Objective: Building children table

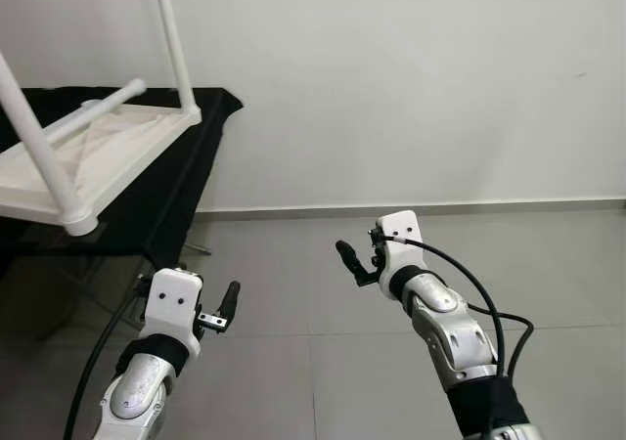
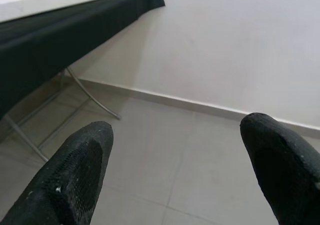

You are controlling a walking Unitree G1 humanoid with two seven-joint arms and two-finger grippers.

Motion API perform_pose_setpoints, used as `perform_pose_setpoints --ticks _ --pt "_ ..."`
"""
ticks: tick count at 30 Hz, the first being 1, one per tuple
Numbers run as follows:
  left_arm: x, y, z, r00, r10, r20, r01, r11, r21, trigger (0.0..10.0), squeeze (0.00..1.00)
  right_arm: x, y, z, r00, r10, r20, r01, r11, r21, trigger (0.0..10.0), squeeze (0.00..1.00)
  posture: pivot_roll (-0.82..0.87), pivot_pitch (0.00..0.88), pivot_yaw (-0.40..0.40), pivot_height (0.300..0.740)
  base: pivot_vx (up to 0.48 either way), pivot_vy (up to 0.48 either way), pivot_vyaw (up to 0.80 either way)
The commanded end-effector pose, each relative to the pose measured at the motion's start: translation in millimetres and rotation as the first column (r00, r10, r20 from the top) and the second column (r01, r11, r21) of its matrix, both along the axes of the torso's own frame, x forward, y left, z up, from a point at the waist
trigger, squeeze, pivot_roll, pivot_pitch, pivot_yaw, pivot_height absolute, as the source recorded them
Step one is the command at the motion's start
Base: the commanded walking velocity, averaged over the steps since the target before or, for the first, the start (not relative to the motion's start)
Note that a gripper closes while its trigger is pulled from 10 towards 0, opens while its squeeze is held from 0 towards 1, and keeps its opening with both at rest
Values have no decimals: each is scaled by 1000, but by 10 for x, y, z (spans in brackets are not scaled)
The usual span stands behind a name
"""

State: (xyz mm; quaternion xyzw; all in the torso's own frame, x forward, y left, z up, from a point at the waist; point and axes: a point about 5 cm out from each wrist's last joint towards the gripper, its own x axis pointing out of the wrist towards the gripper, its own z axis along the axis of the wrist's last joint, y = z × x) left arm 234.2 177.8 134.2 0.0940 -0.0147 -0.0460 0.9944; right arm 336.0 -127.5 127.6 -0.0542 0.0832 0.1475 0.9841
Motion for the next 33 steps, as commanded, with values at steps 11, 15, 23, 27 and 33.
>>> perform_pose_setpoints --ticks 11,15,23,27,33 --pt "76 112 14 998 60 17 -59 997 -59 10000 0 23 108 -30 999 36 8 -35 999 -26 10000 0 -82 0 -44 740 337 0 -90" --pt "58 132 -4 998 66 13 -65 995 -73 10000 0 20 143 -39 998 57 9 -57 998 -25 10000 0 -79 0 -44 740 394 0 0" --pt "72 131 -7 998 57 13 -56 996 -75 10000 0 26 155 -35 998 66 11 -65 998 -22 10000 0 -87 0 -44 740 396 0 0" --pt "84 130 -10 998 56 14 -55 996 -77 10000 0 30 166 -30 997 79 10 -78 997 -17 10000 0 -86 0 -47 740 399 0 0" --pt "90 129 -8 998 59 16 -58 995 -78 10000 0 32 186 -19 994 104 14 -104 994 -21 10000 0 -88 0 -51 740 397 0 0"
